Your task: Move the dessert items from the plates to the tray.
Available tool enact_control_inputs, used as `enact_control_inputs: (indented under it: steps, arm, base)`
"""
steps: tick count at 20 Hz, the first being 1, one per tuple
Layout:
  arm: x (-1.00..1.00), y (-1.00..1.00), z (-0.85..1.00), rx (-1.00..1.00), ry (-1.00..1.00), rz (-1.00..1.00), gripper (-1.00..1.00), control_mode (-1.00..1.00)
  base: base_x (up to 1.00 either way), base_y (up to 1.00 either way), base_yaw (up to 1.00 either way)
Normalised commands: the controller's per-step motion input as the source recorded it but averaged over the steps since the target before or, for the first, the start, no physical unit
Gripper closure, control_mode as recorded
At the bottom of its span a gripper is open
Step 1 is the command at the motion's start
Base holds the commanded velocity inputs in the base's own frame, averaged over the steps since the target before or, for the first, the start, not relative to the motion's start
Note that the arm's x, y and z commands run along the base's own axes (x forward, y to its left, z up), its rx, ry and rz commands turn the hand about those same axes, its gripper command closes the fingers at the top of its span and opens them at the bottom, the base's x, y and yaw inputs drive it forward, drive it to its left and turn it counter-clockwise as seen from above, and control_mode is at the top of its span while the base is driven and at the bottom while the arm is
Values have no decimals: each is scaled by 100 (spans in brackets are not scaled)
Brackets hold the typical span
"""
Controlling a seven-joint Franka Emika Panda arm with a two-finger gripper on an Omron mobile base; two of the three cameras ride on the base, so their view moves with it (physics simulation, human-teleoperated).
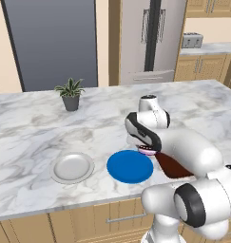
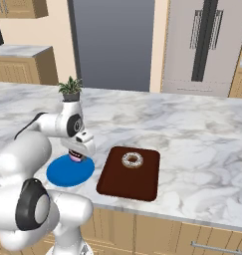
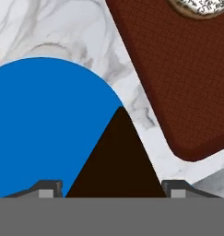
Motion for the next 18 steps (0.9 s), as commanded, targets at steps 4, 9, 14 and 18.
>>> enact_control_inputs:
  steps: [4,9,14,18]
  arm:
    - [6,-100,-11,-1,6,2,100,-100]
    - [1,-100,-19,0,12,6,100,-100]
    - [-2,-94,-16,0,16,-1,100,-100]
    - [0,-21,-29,1,1,-6,100,-100]
  base:
    - [0,0,0]
    - [0,0,0]
    - [0,0,0]
    - [0,0,0]
